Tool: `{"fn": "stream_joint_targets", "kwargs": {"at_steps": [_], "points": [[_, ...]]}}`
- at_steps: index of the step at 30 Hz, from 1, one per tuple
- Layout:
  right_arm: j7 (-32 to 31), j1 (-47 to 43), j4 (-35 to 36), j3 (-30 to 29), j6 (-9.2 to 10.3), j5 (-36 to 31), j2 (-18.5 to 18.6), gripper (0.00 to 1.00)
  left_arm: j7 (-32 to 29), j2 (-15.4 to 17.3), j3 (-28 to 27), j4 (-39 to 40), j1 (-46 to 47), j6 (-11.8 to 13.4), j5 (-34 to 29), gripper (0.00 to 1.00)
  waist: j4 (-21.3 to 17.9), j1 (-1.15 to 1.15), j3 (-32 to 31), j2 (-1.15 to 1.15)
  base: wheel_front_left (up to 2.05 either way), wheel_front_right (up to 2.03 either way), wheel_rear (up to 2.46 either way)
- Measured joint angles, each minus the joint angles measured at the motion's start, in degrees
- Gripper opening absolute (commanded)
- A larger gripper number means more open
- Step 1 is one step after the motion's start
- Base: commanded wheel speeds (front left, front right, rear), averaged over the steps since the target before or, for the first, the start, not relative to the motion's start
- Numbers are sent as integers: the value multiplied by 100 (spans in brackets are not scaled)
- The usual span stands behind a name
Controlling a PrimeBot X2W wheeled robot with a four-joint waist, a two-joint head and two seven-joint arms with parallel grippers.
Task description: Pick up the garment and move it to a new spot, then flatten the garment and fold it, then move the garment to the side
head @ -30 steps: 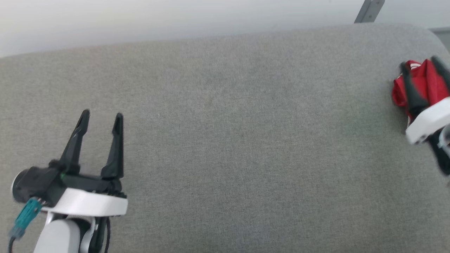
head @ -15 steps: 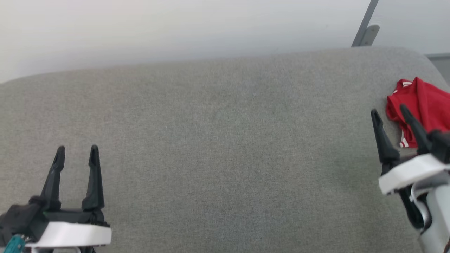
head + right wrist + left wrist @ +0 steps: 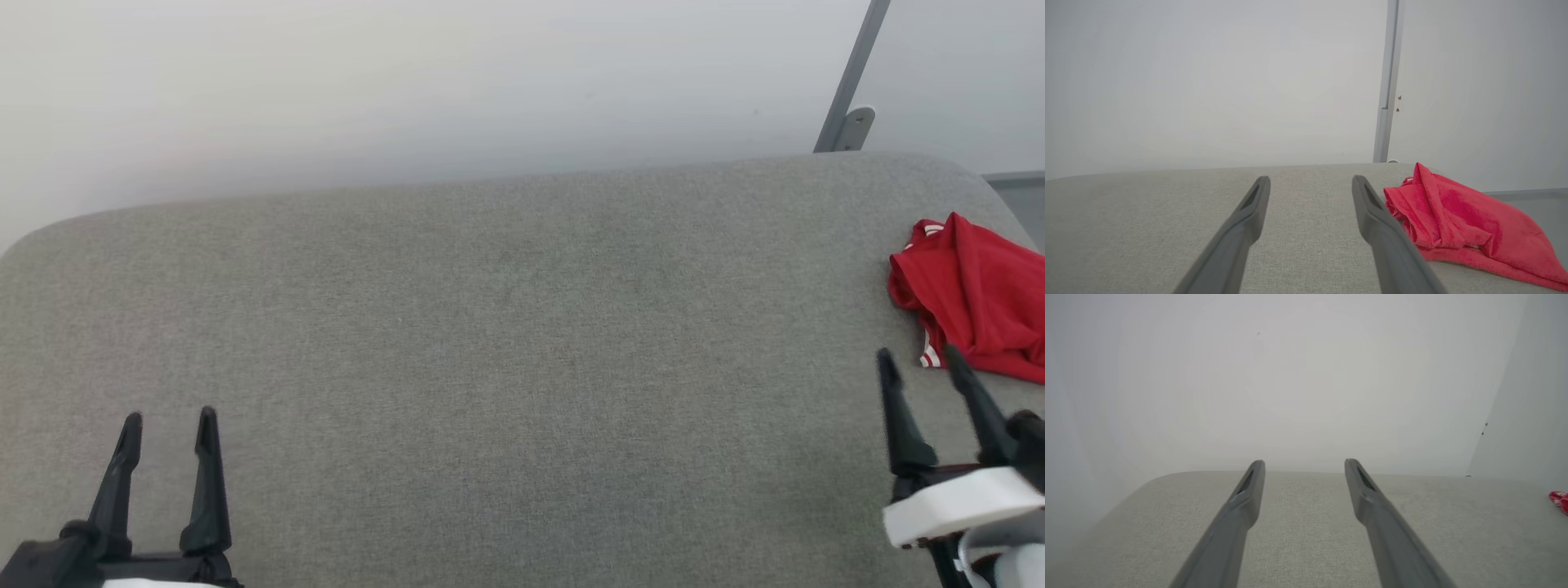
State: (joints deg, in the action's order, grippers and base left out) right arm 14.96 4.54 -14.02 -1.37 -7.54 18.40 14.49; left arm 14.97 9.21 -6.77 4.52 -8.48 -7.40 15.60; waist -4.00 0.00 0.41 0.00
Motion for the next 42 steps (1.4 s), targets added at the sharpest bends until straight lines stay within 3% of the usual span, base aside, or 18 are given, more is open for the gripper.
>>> {"fn": "stream_joint_targets", "kwargs": {"at_steps": [17,42], "points": [[0,-627,577,-397,3,-83,-242,100,0,-183,-197,-230,-339,0,147,100,181,0,-161,0,0,0,0],[0,-753,748,-488,3,-135,-423,100,0,-315,-188,-194,-299,0,174,100,298,0,-203,0,0,0,0]]}}
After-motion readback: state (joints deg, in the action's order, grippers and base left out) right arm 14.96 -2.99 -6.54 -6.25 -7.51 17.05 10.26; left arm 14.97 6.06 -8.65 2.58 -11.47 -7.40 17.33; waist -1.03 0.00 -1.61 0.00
